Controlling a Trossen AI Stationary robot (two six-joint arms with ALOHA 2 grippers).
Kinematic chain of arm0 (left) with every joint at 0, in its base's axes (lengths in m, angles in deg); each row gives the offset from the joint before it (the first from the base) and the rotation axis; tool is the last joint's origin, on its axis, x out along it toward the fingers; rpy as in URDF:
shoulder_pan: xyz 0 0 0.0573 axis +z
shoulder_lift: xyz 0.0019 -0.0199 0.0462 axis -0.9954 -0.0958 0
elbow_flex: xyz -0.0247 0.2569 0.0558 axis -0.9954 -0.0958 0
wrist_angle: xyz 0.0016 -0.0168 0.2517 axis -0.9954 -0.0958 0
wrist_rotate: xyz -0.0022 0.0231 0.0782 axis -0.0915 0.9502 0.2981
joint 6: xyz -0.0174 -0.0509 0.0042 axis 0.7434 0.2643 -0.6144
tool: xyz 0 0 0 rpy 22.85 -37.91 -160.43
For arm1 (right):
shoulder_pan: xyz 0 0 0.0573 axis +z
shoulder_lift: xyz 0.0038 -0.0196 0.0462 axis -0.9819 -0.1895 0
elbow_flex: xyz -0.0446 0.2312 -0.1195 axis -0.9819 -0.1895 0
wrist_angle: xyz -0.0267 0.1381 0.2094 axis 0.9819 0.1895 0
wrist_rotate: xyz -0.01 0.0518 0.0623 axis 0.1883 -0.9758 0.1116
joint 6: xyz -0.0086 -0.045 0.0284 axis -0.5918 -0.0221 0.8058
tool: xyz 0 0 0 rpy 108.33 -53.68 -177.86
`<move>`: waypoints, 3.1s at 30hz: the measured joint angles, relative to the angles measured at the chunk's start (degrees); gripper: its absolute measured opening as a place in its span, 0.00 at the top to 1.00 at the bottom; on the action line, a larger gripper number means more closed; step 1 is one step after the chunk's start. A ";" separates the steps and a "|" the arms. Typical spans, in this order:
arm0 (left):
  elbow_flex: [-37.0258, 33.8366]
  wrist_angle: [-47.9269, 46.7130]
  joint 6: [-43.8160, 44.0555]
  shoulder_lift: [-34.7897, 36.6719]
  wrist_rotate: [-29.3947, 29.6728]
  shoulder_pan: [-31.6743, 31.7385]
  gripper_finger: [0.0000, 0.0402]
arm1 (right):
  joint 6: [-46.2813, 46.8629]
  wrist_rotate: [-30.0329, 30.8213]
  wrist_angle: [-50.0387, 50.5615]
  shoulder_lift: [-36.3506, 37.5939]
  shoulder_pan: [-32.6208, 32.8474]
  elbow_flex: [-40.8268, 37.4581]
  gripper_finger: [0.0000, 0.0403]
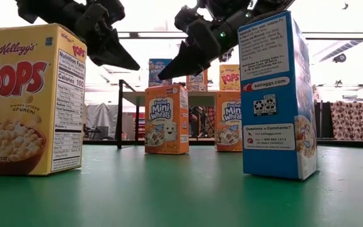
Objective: Stack cereal on shelf
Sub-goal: Put the left orange cereal box on the shelf
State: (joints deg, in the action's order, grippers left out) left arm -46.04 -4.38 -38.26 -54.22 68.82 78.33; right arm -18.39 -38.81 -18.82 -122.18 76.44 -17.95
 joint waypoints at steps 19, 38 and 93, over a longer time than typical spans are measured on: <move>0.00 -1.23 1.38 0.00 -1.71 -1.66 1.00 | 15.57 0.02 25.22 2.36 6.77 5.52 0.97; 0.00 -1.04 0.63 -0.01 -1.69 -1.64 1.00 | 17.73 11.89 24.48 1.57 6.75 9.22 0.54; -0.37 0.24 0.05 -0.07 -1.43 -1.64 1.00 | 11.82 16.04 33.79 14.71 1.62 12.70 0.65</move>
State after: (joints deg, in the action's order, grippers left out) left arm -46.42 -4.14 -38.21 -54.29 67.39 76.69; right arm -6.56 -22.77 14.97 -107.47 78.07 -5.25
